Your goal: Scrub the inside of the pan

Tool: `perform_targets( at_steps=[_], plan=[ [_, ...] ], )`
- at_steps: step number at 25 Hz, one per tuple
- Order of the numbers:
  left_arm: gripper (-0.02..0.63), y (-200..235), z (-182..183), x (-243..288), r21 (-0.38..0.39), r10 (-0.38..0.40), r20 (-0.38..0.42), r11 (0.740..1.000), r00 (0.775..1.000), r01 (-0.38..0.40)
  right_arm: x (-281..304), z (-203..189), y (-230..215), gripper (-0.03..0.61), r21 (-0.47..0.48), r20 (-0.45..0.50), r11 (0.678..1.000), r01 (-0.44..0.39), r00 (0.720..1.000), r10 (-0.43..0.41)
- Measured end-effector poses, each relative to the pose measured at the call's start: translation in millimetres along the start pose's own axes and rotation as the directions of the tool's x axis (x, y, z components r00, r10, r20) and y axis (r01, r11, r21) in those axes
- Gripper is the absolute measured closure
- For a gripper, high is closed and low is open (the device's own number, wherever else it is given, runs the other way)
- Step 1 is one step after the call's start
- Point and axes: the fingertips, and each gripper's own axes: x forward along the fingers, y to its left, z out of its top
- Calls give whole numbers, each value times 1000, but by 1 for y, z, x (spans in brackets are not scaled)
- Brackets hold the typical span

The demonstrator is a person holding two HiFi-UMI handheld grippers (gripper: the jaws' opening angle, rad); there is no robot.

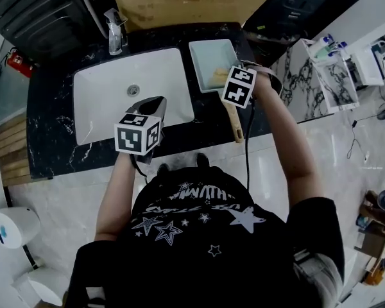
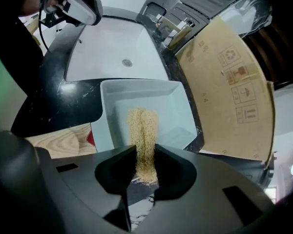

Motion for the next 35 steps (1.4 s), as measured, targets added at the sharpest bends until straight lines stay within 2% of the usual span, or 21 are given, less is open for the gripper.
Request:
perform_targets(
  at_steps=[8,11,15,20,24,26,29,35],
  plan=[
    [606,8,-3,-11,22,-50,-1,998,999,50,-34,10,-16,495,122,29,979,165,985,-170],
    [606,12,-5,-17,35,-75,-6,997,997,75,-52,14,-20,495,186,22,955,232,971,-240],
    [606,19,-10,-26,61,-107,-23,992,994,108,-75,30,-19,495,290,64,913,287,946,-318],
    [606,24,-17,-33,89,-160,-48,982,986,164,-104,35,-9,495,426,53,834,350,911,-409],
    [606,22,-20,-35,128,-196,-72,971,978,204,-127,27,3,496,574,17,725,381,879,-476],
    [606,21,-20,-35,132,-207,-74,968,975,216,-133,23,11,495,625,2,680,384,870,-493],
    [606,20,-20,-35,131,-215,-70,966,974,222,-136,20,20,497,663,-10,643,383,864,-504],
    [606,13,-24,-30,130,-217,-75,966,973,226,-134,6,37,499,712,-30,599,367,868,-496]
  ],
)
